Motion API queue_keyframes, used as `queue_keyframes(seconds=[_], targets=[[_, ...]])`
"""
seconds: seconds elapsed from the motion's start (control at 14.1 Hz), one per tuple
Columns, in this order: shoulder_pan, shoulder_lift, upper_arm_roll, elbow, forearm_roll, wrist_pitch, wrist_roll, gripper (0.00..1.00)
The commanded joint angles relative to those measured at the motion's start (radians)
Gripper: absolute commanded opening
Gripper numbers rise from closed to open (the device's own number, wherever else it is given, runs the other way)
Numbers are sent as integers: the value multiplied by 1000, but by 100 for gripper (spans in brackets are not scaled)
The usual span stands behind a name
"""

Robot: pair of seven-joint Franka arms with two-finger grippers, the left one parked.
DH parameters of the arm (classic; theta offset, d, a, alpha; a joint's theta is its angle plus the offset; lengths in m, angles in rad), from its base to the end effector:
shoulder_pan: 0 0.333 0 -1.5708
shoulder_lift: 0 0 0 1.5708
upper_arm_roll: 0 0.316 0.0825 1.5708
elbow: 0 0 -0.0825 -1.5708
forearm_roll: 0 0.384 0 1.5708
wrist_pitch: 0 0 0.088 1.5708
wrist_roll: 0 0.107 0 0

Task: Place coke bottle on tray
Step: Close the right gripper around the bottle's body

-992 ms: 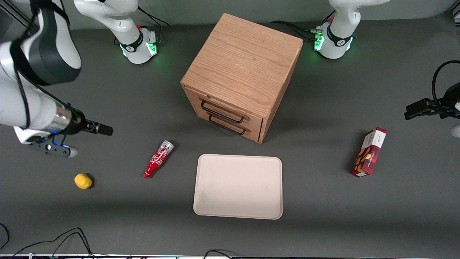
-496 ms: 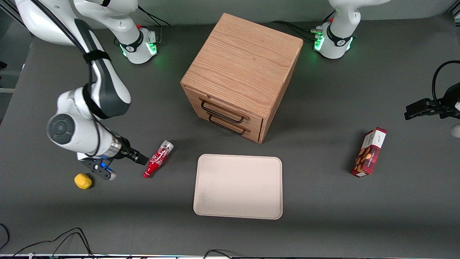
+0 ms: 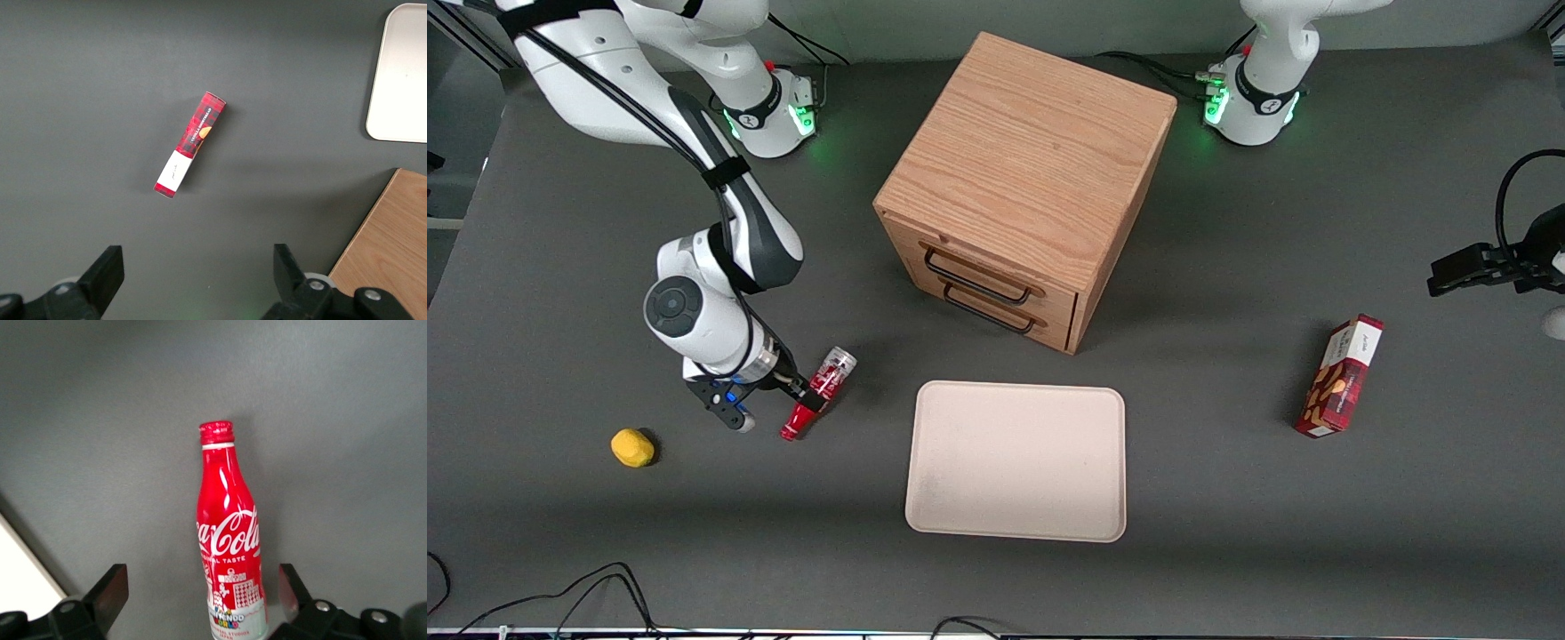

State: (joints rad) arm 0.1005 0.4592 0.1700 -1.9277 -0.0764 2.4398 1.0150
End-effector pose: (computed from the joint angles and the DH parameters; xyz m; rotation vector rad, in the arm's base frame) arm 0.6097 0.1634 0.2581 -2.8949 1.0685 -0.0535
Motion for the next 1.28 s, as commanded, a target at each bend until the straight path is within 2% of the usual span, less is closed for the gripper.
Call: queue_keyframes(seconds=[0.0, 0.35, 0.5, 0.57, 0.64, 0.71, 0.78, 0.85, 1.2], targets=[[10, 39, 0, -19, -71, 77, 101, 100], [11, 90, -1, -46, -127, 160, 154, 100], [10, 116, -1, -45, -192, 183, 207, 97], [10, 125, -1, -46, -224, 194, 230, 93], [10, 128, -1, -45, -233, 199, 244, 78], [10, 131, -1, -45, -235, 199, 246, 53], [8, 128, -1, -45, -235, 199, 246, 23], [10, 128, -1, -45, -235, 199, 246, 0], [10, 127, -1, -45, -235, 199, 246, 0]])
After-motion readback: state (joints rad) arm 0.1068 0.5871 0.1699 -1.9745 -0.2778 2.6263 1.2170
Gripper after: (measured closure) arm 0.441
